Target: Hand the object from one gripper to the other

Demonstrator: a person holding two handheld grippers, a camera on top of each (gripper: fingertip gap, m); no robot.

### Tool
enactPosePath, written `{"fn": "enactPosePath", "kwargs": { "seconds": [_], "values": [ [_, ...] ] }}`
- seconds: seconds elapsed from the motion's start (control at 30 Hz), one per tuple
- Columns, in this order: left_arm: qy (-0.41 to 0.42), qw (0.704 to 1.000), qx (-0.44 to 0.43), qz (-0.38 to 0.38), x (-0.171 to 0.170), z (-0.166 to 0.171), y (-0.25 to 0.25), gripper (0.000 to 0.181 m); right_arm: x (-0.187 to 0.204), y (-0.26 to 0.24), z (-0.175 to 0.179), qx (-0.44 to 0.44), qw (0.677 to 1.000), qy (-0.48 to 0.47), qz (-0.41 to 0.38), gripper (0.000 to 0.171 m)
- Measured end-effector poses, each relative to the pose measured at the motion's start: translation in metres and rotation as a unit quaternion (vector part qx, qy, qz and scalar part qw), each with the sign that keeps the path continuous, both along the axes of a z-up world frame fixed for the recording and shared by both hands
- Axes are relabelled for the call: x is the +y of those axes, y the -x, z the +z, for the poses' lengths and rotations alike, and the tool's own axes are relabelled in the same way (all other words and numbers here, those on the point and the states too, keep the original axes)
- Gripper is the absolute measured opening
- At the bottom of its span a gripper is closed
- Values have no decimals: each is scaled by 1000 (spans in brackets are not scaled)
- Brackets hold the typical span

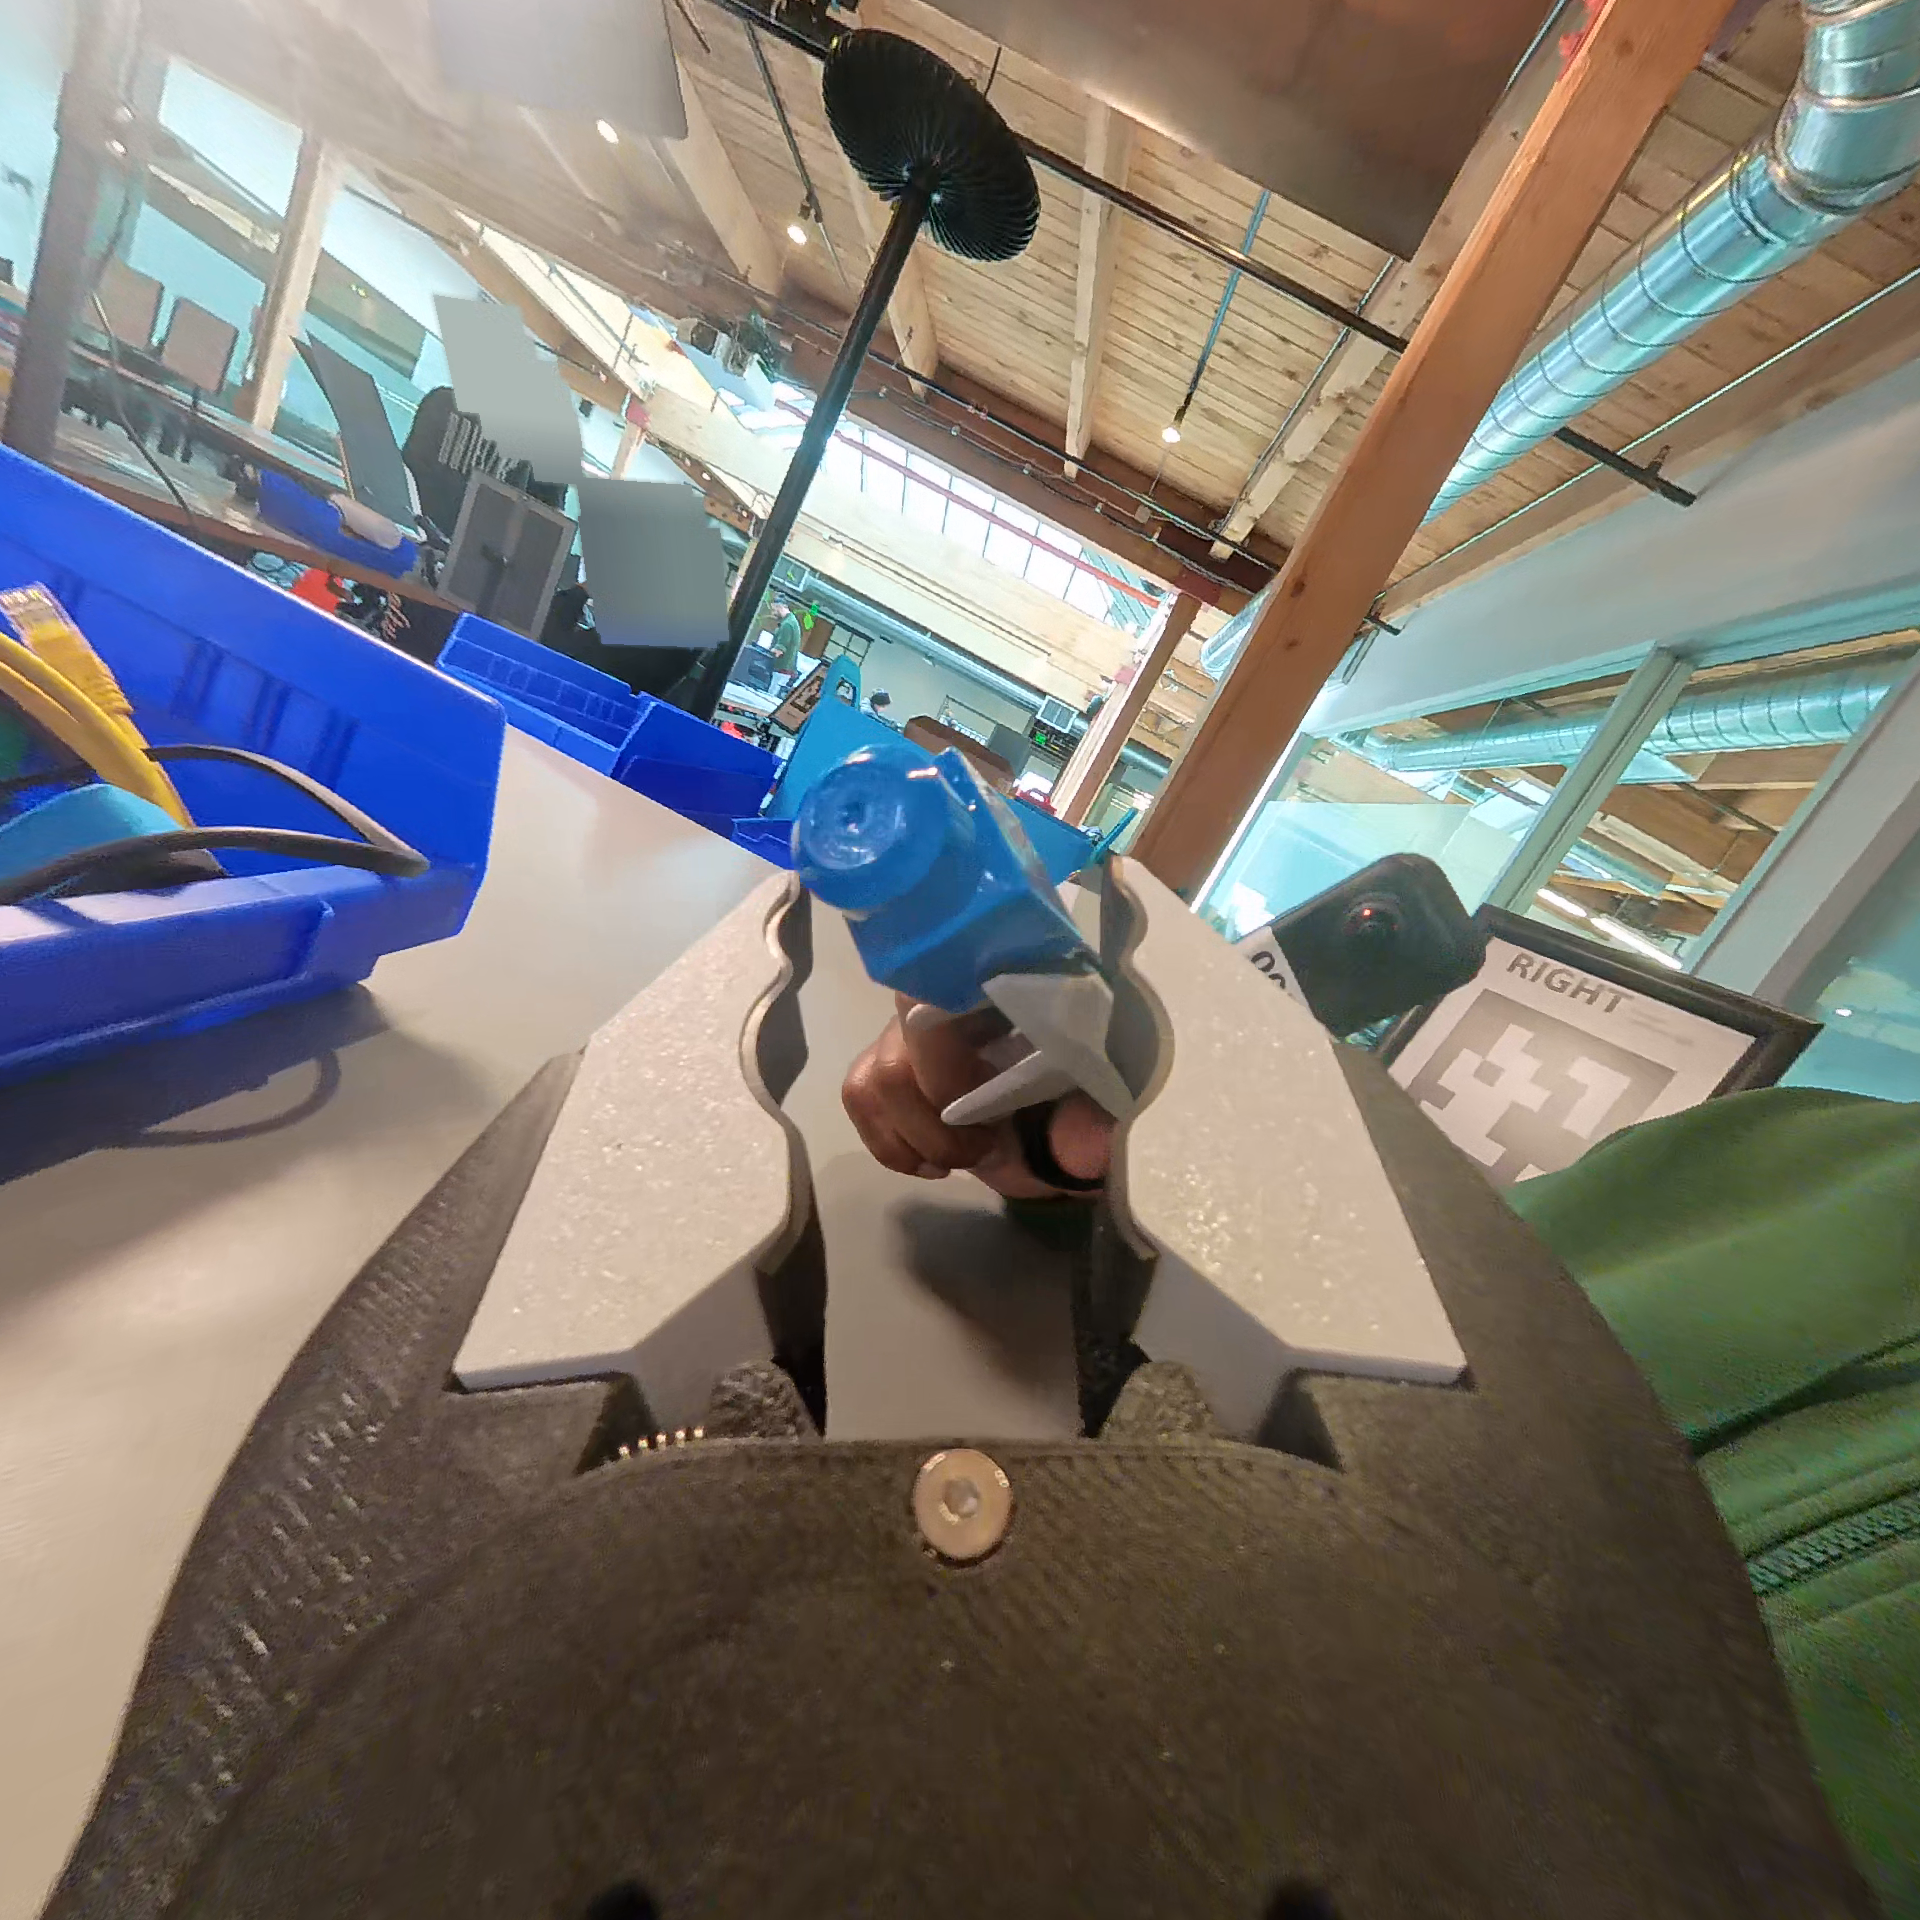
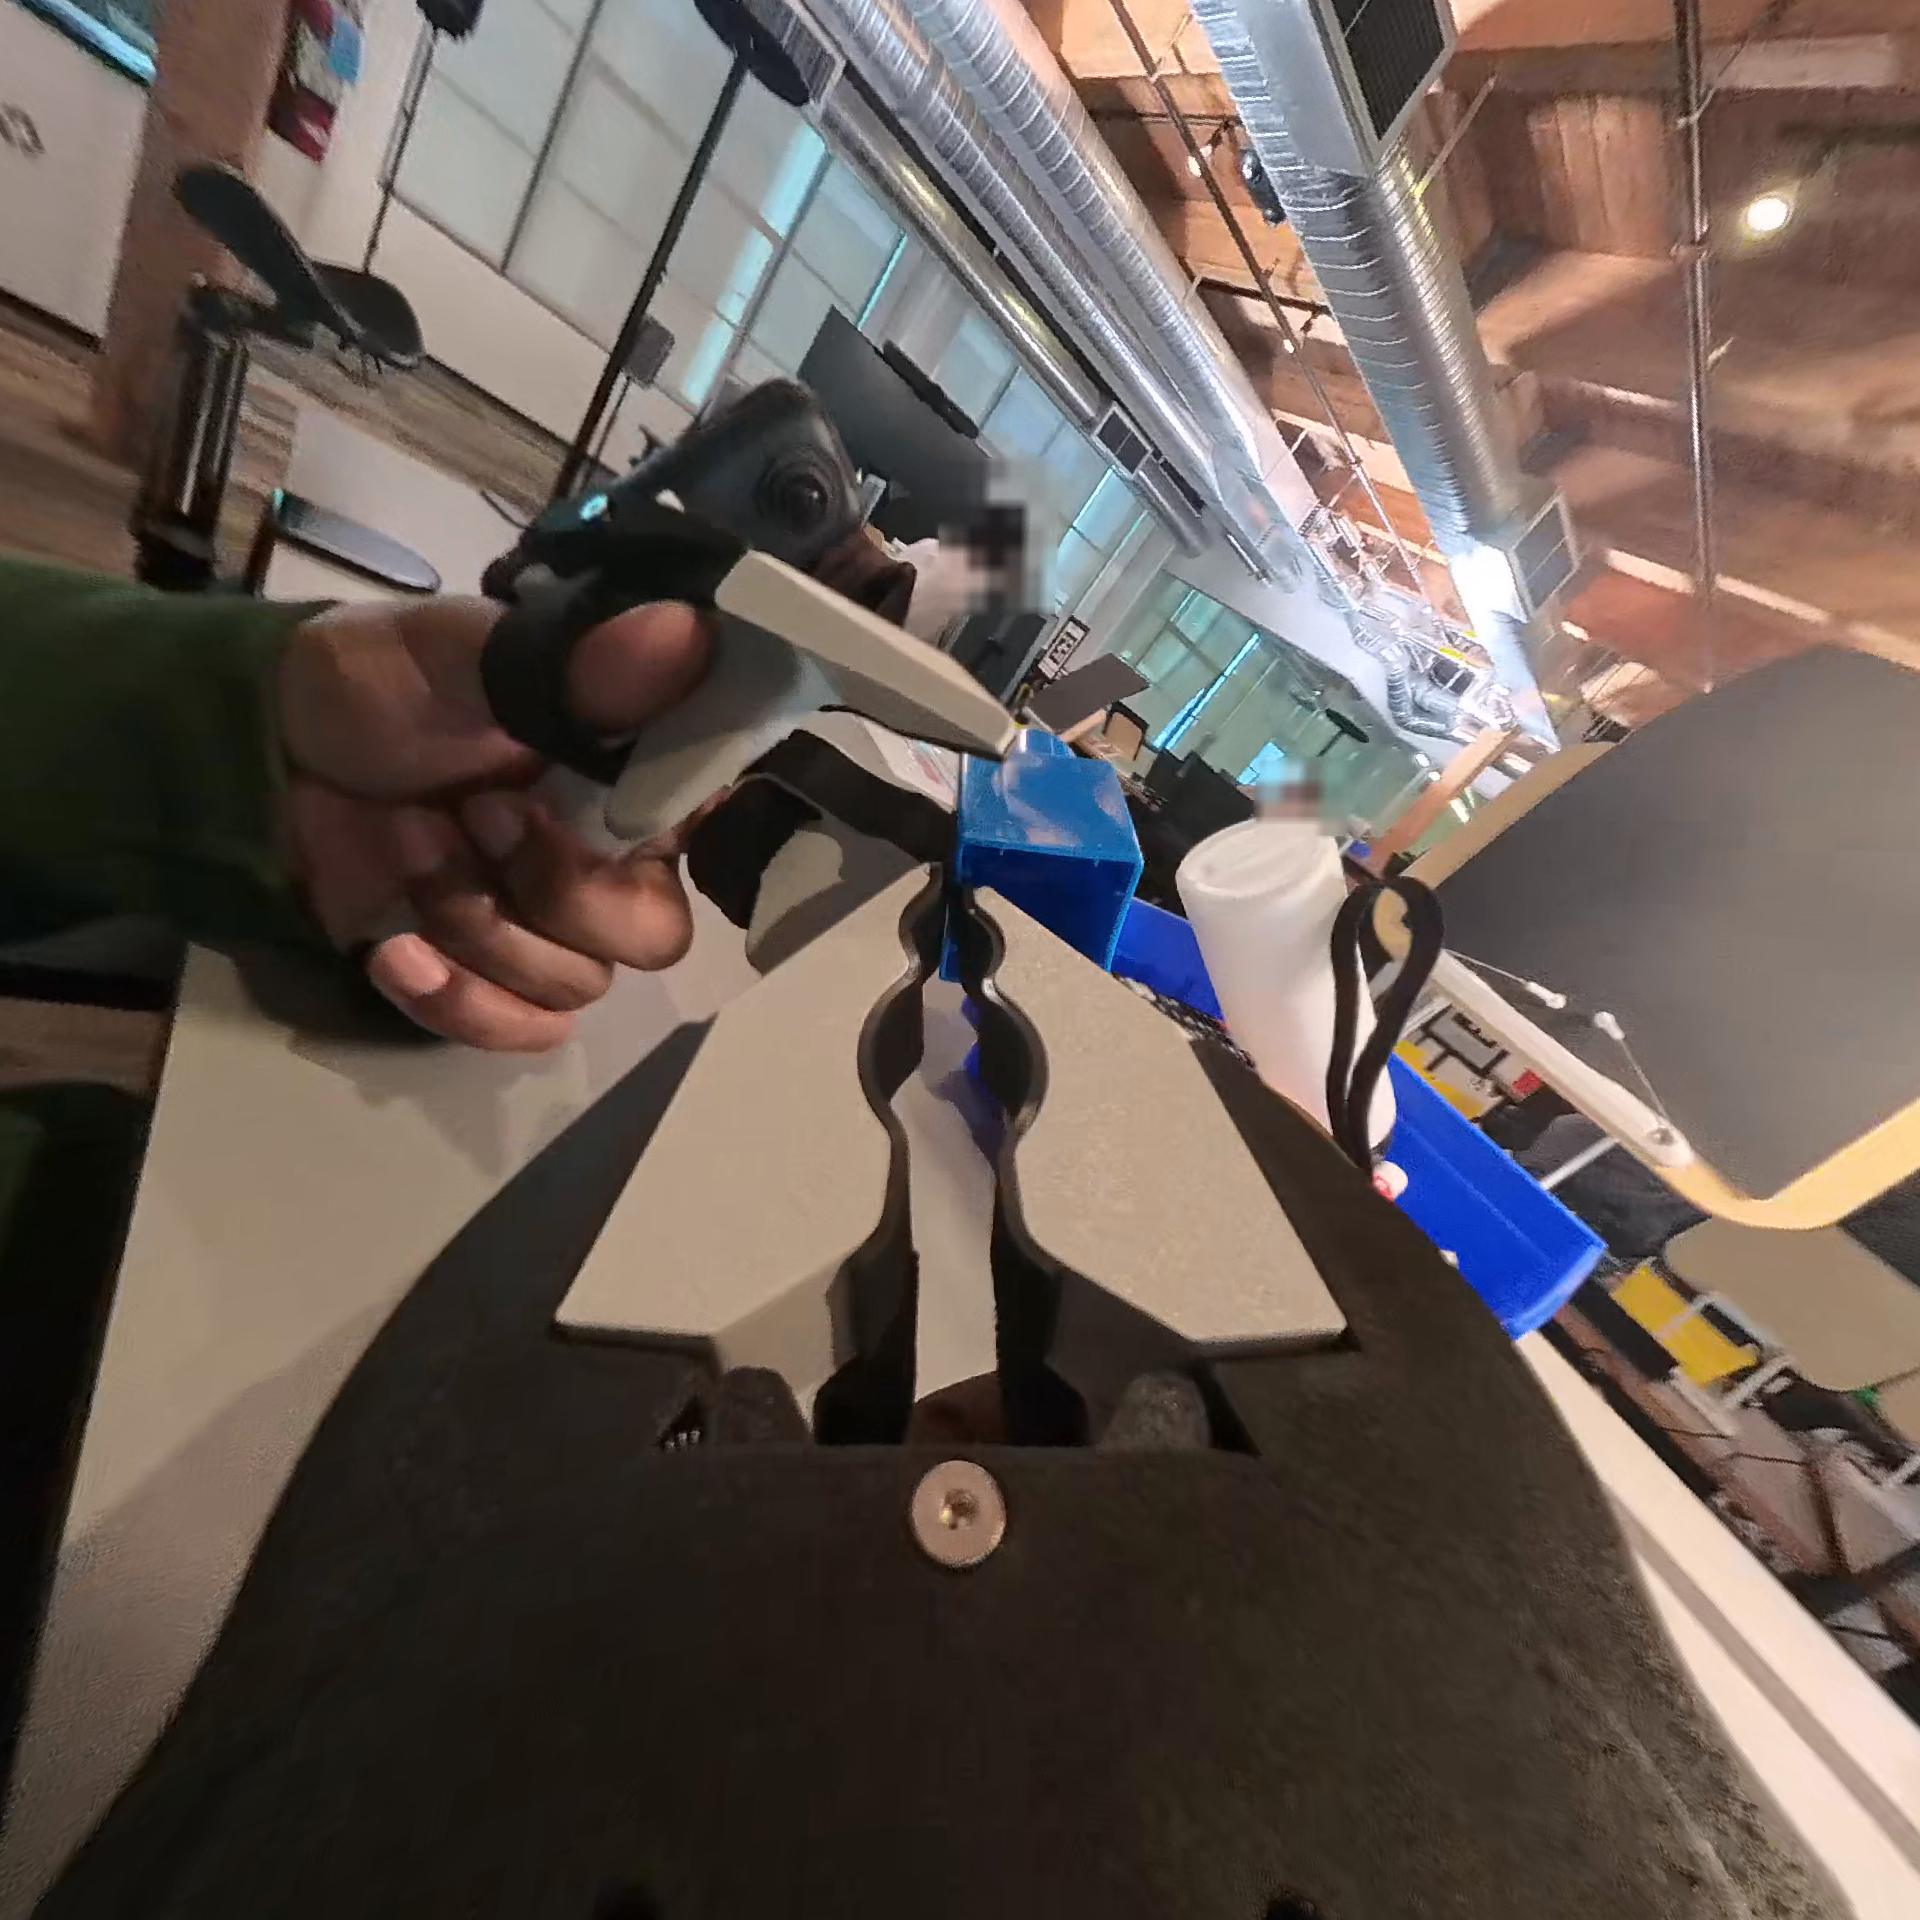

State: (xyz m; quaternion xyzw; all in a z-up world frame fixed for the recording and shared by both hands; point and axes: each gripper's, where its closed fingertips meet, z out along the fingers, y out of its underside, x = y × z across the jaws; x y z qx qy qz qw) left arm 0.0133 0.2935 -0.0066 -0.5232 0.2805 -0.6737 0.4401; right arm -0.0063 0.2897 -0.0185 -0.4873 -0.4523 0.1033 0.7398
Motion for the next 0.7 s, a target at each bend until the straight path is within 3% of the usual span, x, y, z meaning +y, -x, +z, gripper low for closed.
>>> {"fn": "enactPosePath", "kwargs": {
  "seconds": [0.07,0.13,0.47,0.7],
  "values": [
    [9,1000,1,-9,-1,-1,0,54,1,2,-3,-15,1000,-11,-7,2],
    [14,1000,1,-8,1,-2,0,41,0,3,-4,-18,1000,-13,-6,2],
    [-23,1000,-19,6,-2,5,5,39,-8,1,4,75,985,126,90,21],
    [-52,998,-6,17,-5,4,1,39,-11,-4,12,114,973,158,122,16]
  ]
}}
